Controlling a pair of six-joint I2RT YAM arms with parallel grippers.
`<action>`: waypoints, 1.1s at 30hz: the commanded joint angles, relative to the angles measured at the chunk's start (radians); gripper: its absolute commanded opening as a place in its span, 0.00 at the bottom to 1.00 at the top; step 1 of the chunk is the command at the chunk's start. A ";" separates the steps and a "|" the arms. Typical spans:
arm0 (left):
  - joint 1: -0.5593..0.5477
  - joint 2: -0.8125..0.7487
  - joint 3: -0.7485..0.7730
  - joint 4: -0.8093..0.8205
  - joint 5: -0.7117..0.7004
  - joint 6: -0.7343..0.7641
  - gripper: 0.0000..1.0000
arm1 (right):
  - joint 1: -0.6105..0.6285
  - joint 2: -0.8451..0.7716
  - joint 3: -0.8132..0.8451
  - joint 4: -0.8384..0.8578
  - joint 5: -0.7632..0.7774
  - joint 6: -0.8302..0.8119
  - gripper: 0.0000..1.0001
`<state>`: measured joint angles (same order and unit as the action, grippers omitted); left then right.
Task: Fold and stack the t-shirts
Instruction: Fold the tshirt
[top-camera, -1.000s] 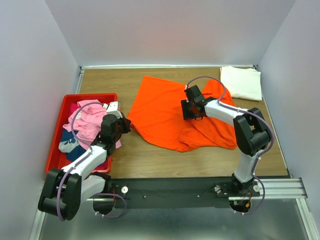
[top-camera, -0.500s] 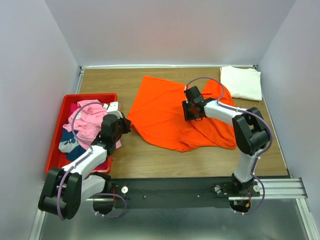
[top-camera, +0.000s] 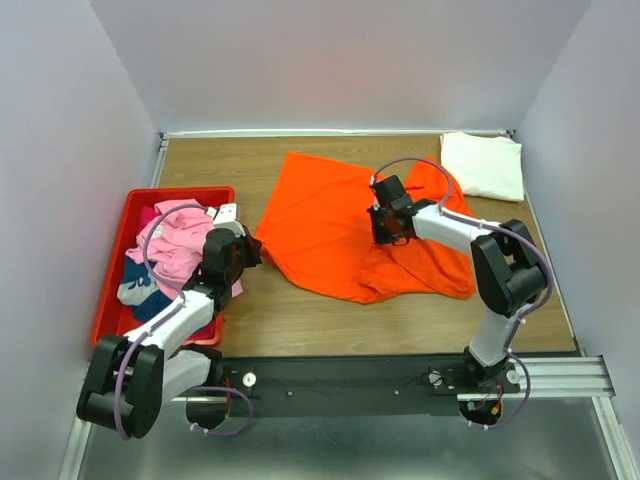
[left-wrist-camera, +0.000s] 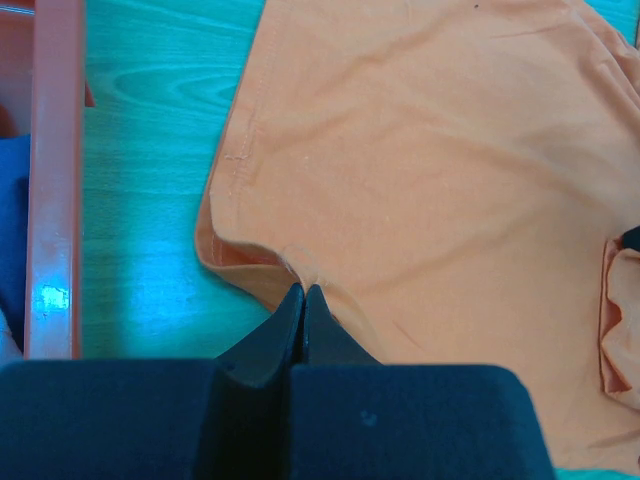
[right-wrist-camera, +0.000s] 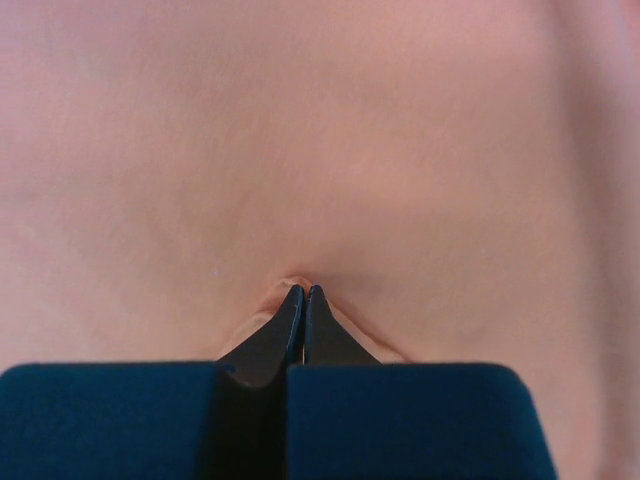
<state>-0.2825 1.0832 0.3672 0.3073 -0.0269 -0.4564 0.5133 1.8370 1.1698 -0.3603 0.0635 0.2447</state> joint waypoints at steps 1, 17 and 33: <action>0.005 0.009 0.010 0.021 -0.015 0.010 0.00 | 0.007 -0.140 -0.039 0.004 -0.022 0.016 0.00; 0.006 -0.072 -0.010 0.019 -0.091 -0.034 0.00 | 0.007 -0.711 -0.268 -0.092 -0.002 0.153 0.00; 0.009 -0.356 -0.037 -0.085 -0.110 -0.145 0.00 | 0.007 -1.142 -0.240 -0.445 -0.028 0.258 0.00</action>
<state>-0.2813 0.7979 0.3382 0.2695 -0.0834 -0.5659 0.5137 0.7345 0.9062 -0.6971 0.0578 0.4652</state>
